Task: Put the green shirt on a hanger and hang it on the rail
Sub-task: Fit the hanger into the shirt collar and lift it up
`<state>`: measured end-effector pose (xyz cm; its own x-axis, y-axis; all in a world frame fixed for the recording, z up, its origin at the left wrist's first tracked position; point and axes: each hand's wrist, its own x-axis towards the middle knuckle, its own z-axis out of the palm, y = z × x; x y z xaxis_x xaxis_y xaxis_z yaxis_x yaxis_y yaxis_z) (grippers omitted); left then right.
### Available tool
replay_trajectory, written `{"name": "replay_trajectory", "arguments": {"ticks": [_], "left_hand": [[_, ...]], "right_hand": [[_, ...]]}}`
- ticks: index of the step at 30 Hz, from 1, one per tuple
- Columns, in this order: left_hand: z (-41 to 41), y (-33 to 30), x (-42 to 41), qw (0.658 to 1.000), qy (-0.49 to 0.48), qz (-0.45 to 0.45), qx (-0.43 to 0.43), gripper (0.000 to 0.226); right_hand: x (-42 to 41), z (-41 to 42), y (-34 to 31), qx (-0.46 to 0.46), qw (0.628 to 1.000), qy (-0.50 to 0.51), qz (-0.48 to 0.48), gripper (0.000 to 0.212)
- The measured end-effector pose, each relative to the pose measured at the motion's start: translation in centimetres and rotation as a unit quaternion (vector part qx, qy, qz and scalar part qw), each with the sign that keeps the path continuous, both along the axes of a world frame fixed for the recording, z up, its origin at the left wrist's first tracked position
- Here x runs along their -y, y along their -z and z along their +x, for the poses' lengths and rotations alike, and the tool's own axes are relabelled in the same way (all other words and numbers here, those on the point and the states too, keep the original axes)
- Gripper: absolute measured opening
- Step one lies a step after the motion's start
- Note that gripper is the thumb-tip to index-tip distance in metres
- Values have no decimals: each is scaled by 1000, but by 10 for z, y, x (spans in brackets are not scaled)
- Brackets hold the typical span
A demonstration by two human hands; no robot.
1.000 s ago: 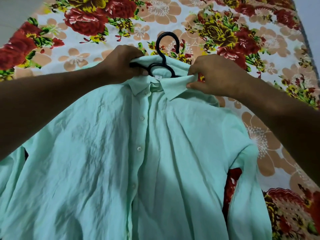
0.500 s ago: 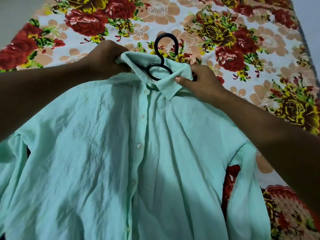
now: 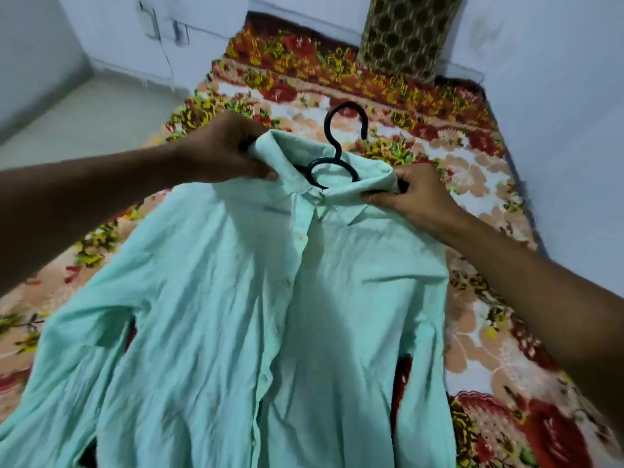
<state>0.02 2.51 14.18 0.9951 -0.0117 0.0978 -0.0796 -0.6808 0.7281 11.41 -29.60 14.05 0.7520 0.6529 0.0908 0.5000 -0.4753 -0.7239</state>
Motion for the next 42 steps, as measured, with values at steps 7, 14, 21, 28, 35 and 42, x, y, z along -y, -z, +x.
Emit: {"name": "replay_trajectory", "arguments": {"ticks": [7, 14, 21, 28, 35, 42], "left_hand": [[-42, -177, 21, 999, 5, 25, 32, 18], [-114, -328, 62, 998, -1, 43, 41, 21], [-185, -480, 103, 992, 56, 99, 45, 78], [-221, -575, 148, 983, 38, -3, 180, 28], [-254, -633, 180, 975, -12, -61, 213, 8], [-271, -673, 206, 956, -73, -91, 269, 12]], "right_hand": [[23, -37, -167, -7, 1000, 14, 25, 30], [50, -99, -319, 4, 999, 23, 38, 29], [75, -178, -447, 81, 992, 58, 77, 25], [76, -236, -528, 91, 985, 84, 120, 22], [82, -279, -560, 99, 974, 98, 177, 22], [140, -308, -600, 42, 985, -15, 166, 26]]}}
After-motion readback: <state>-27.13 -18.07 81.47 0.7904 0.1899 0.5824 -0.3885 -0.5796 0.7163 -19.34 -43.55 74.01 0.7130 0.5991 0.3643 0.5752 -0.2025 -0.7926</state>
